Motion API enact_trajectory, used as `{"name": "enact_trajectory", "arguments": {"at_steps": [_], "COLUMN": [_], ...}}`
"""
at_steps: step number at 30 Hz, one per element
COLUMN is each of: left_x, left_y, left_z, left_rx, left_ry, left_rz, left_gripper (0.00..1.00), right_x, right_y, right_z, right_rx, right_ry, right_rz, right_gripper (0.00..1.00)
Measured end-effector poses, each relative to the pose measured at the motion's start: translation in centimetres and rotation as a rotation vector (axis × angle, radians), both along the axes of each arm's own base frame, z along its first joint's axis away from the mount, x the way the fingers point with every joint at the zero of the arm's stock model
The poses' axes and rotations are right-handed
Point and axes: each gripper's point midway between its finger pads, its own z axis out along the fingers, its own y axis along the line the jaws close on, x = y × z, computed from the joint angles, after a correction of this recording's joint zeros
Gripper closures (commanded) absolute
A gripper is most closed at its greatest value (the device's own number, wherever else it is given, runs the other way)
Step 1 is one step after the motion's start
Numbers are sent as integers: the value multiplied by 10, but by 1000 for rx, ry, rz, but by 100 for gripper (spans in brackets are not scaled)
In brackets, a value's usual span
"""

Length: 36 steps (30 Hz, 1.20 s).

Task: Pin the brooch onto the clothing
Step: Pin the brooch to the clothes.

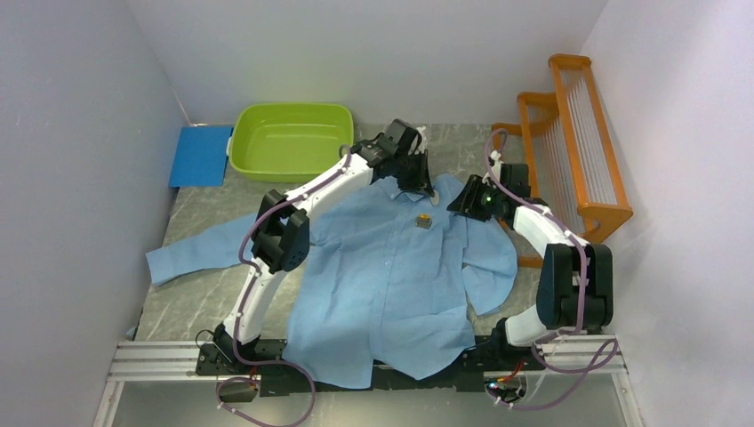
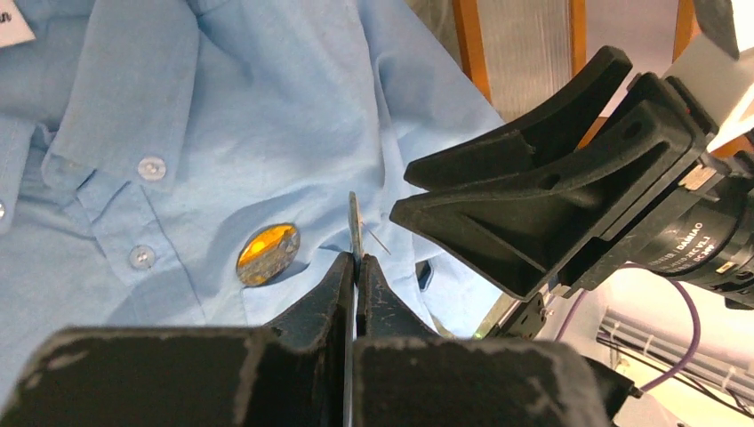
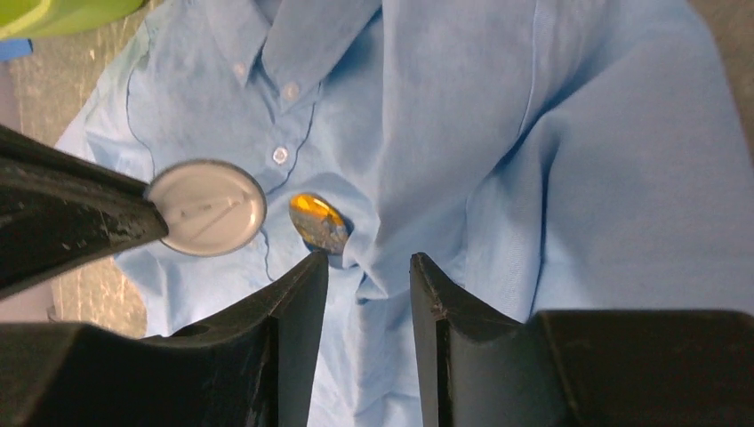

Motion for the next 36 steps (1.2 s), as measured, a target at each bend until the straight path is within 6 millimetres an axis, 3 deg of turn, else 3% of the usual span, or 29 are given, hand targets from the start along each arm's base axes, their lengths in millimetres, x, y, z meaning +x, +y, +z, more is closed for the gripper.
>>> {"name": "enact_trajectory", "arguments": {"at_steps": [4, 10, 19, 27, 36], "left_x": [0, -7, -6, -9, -6], "left_y": [-7, -7, -1, 0, -8], "left_z": [-5, -30, -45, -76, -66], "left_rx": [18, 67, 111, 166, 161], "left_ry": [-14, 29, 36, 72, 43], "left_rz": [-10, -18, -7, -7, -4], "left_gripper": [97, 97, 97, 97, 97], "right_x": [13, 12, 10, 14, 9], "right_y": [-2, -1, 3, 12, 22], "right_z": [1, -17, -28, -17, -3], "right_rx": [0, 4, 27, 69, 120], "right_ry": [-2, 59, 98, 86, 77], "right_rz": [-4, -1, 18, 58, 115], "right_gripper": [63, 69, 100, 100, 100]}}
